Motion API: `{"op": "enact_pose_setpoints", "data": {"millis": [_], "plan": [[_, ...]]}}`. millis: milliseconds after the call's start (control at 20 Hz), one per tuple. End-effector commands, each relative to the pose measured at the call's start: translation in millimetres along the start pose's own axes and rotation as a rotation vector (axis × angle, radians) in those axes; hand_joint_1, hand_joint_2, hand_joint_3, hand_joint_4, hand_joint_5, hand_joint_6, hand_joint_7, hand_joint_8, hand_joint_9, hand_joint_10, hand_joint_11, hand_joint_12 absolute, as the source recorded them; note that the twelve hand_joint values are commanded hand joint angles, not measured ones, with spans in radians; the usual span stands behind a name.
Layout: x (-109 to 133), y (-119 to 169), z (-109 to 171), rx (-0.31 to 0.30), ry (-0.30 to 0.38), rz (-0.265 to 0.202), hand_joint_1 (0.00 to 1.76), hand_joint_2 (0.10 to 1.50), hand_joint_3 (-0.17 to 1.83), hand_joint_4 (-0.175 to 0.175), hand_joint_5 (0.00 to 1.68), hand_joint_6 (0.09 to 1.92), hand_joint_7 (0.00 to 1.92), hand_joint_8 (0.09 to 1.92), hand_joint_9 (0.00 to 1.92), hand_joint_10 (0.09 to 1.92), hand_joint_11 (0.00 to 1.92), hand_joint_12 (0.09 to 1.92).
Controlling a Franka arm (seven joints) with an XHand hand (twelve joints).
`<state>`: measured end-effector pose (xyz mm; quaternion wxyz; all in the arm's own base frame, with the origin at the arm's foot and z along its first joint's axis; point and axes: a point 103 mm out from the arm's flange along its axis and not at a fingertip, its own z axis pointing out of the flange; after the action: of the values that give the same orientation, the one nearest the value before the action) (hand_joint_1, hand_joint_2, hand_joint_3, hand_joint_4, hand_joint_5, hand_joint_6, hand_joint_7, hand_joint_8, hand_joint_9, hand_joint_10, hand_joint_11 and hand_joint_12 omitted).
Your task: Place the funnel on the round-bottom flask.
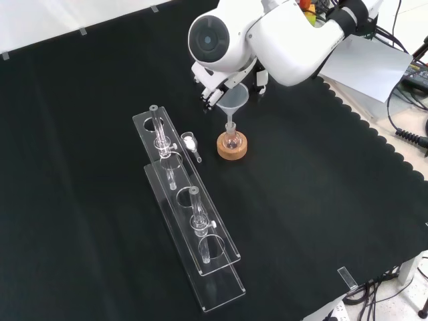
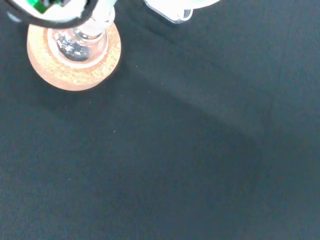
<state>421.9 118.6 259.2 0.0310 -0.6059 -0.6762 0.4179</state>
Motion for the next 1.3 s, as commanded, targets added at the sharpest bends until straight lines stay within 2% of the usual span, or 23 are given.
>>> {"op": "enact_pose_setpoints", "data": {"millis": [50,1300], "plan": [[3.4,3.5,2.3,0.004,0.008,-0.009,0.82,0.77,0.65,-0.030,0.51,0.55,0.57,0.67,1.01,0.44,0.64,1.27],[8.0,11.4,8.8,0.019,0.006,-0.016,0.81,0.77,0.65,-0.034,0.49,0.54,0.56,0.67,1.00,0.45,0.64,1.27]]}}
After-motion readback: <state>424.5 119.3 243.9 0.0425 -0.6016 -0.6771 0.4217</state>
